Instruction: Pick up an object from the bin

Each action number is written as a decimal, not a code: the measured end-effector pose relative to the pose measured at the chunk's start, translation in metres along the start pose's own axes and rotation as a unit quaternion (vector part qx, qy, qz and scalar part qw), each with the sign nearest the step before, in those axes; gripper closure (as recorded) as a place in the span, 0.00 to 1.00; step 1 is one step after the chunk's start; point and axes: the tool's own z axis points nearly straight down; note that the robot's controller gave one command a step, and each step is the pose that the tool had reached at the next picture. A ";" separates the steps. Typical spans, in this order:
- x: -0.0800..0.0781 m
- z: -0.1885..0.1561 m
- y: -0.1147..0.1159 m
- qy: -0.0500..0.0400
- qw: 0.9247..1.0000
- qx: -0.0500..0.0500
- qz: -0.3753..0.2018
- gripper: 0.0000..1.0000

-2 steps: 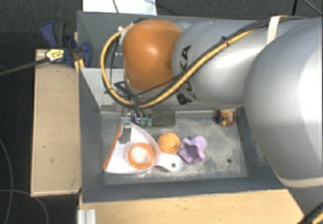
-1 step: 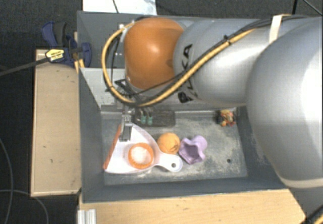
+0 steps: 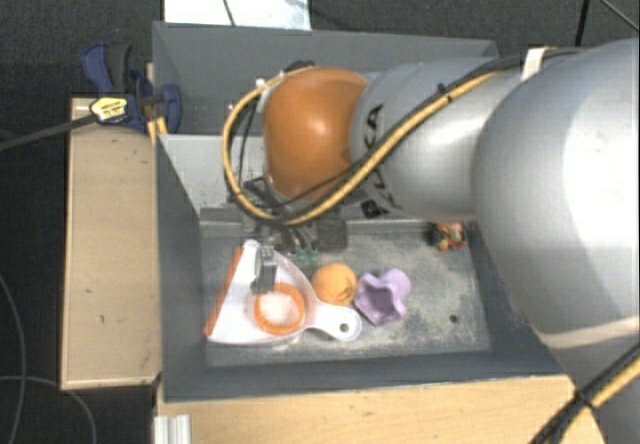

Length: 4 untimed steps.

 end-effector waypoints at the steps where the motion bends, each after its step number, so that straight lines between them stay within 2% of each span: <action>1: 0.019 0.041 -0.014 0.002 0.996 0.000 -0.087 0.00; 2: 0.026 0.053 -0.041 0.004 0.996 0.000 -0.088 0.00; 3: 0.028 0.054 -0.038 0.003 1.000 0.002 -0.004 0.00; 4: 0.027 0.054 -0.024 0.002 0.999 0.001 0.036 0.00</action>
Offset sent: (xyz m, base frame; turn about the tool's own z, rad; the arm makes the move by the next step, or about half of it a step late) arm -0.0247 -0.0506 -0.0555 -0.1686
